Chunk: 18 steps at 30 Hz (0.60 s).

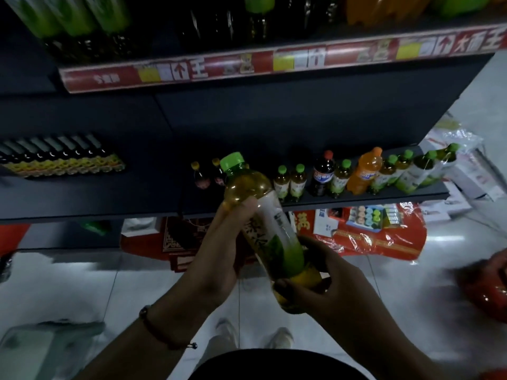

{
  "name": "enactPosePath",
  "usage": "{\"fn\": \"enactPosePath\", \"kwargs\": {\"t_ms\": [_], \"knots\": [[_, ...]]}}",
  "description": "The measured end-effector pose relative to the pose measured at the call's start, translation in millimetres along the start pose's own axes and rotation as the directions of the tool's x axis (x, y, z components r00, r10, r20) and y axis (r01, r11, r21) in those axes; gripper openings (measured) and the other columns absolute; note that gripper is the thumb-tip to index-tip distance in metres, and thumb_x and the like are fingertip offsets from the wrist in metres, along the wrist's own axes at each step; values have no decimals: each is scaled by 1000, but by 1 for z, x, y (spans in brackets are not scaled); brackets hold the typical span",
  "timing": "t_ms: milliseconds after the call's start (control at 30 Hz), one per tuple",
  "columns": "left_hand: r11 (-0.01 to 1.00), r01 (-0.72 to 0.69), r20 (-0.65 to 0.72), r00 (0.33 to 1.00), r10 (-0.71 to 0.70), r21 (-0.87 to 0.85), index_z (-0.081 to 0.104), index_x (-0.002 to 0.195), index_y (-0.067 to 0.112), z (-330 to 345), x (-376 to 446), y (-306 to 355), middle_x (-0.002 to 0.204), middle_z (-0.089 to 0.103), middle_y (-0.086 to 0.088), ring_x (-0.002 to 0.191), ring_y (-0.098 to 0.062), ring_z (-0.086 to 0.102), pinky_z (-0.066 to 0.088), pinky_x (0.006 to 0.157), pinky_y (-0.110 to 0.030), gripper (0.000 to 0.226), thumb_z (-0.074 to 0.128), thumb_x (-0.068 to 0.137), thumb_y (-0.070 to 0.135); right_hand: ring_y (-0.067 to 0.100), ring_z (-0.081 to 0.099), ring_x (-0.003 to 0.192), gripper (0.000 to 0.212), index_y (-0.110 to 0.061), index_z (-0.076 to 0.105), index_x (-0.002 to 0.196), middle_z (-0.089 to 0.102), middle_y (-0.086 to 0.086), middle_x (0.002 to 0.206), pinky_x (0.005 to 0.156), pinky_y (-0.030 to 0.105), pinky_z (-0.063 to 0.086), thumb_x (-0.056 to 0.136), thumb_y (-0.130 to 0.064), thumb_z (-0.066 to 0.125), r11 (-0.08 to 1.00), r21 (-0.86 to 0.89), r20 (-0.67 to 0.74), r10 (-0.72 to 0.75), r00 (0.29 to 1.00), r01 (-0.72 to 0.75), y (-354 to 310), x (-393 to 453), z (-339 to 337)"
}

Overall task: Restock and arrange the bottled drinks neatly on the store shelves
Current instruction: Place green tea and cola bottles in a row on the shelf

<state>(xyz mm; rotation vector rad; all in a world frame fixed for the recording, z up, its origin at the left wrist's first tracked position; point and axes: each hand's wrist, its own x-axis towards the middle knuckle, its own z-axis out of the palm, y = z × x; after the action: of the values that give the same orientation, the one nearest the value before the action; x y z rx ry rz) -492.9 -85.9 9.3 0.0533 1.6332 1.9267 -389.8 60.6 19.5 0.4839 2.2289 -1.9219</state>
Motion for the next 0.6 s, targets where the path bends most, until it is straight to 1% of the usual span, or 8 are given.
{"fn": "enactPosePath", "kwargs": {"t_ms": [67, 133, 200, 300, 367, 400, 467, 600], "knots": [[994, 54, -16, 998, -56, -90, 56, 133, 17, -1, -2, 4, 126, 64, -19, 115, -35, 64, 57, 88, -49, 62, 57, 82, 53, -9, 66, 78, 62, -50, 37, 117, 61, -24, 96, 61, 9, 51, 68, -42, 74, 998, -42, -10, -42, 999, 41, -4, -4, -2], [990, 73, -17, 997, -76, -120, 59, 130, 13, -3, -4, 6, 125, 65, -21, 117, -38, 62, 49, 98, -57, 63, 55, 82, 53, -13, 63, 82, 59, -51, 39, 114, 60, -23, 100, 61, 8, 50, 65, -48, 71, 995, -71, -4, -67, 998, 67, -7, -8, -2], [985, 74, -16, 997, -78, -154, 63, 127, 11, -5, -7, 8, 123, 65, -23, 118, -40, 61, 44, 102, -60, 62, 56, 80, 52, -11, 63, 81, 53, -52, 41, 109, 60, -21, 103, 60, 8, 50, 65, -47, 71, 995, -68, 12, -75, 997, 76, -7, -9, 0], [986, 66, -6, 998, -68, -153, 60, 127, 7, -10, -10, 7, 120, 63, -30, 112, -41, 63, 50, 94, -56, 62, 56, 81, 48, 1, 68, 82, 53, -47, 50, 110, 66, -13, 102, 64, 16, 54, 64, -42, 76, 999, 16, 20, -50, 999, 50, 3, -5, 1], [996, 36, 27, 999, -34, -86, 56, 130, 13, -13, -11, 5, 117, 62, -28, 107, -37, 64, 57, 82, -45, 57, 56, 83, 45, 9, 70, 89, 57, -38, 56, 115, 71, -6, 103, 71, 26, 58, 62, -38, 78, 996, 92, 50, -15, 999, 11, 10, 1, 2], [999, 16, 40, 999, -14, -44, 56, 130, 20, -14, -12, 4, 118, 63, -25, 108, -37, 64, 57, 81, -42, 52, 56, 83, 43, 14, 71, 90, 57, -30, 58, 118, 73, -2, 102, 73, 29, 58, 64, -32, 77, 987, 159, 73, 0, 997, -12, 13, 4, 4], [1000, -25, 35, 999, 24, 14, 56, 128, 30, -19, -12, 2, 119, 65, -18, 111, -36, 64, 57, 84, -43, 46, 59, 82, 38, 19, 72, 86, 50, -17, 60, 115, 75, 5, 95, 68, 26, 57, 67, -16, 72, 954, 293, 99, 37, 994, -65, 13, 9, 6], [994, -70, -15, 997, 72, 87, 58, 124, 37, -28, -11, 4, 116, 68, -8, 114, -31, 63, 54, 93, -51, 46, 65, 79, 31, 14, 73, 83, 41, -20, 60, 108, 76, -1, 90, 64, 20, 56, 68, -13, 67, 930, 360, 149, 28, 988, -80, 9, 15, 13]]}}
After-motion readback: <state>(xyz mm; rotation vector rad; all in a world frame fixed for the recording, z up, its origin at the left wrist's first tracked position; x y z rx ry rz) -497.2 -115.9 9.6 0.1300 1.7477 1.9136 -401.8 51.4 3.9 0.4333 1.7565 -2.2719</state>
